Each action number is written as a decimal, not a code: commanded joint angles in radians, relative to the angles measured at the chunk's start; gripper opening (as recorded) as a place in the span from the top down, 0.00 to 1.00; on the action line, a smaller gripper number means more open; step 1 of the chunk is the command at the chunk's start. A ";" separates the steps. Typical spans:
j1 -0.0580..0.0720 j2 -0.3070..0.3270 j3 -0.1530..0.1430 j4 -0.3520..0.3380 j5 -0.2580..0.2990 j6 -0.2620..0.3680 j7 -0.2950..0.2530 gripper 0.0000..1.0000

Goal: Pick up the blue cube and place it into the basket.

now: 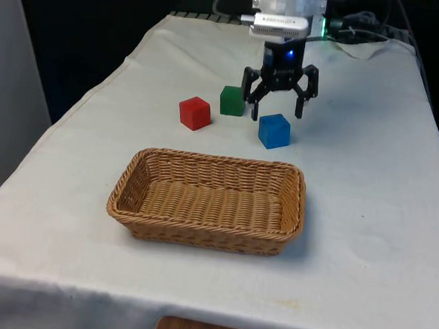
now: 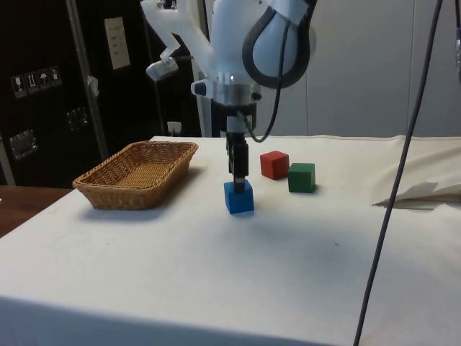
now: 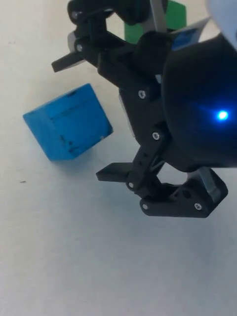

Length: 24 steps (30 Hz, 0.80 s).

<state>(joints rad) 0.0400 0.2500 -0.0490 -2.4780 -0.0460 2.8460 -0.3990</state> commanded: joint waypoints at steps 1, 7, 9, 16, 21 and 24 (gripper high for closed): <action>0.004 0.015 -0.007 0.002 -0.012 0.022 0.003 0.00; 0.000 0.059 0.000 0.005 0.000 0.055 -0.013 0.00; 0.006 0.091 -0.010 0.011 -0.011 0.092 -0.015 0.00; 0.008 0.114 -0.012 0.016 -0.010 0.111 -0.021 0.71; 0.008 0.118 -0.012 0.017 -0.010 0.114 -0.023 1.00; 0.000 0.112 0.000 0.016 0.000 0.100 -0.029 1.00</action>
<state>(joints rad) 0.0400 0.3620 -0.0490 -2.4620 -0.0460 2.9460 -0.4280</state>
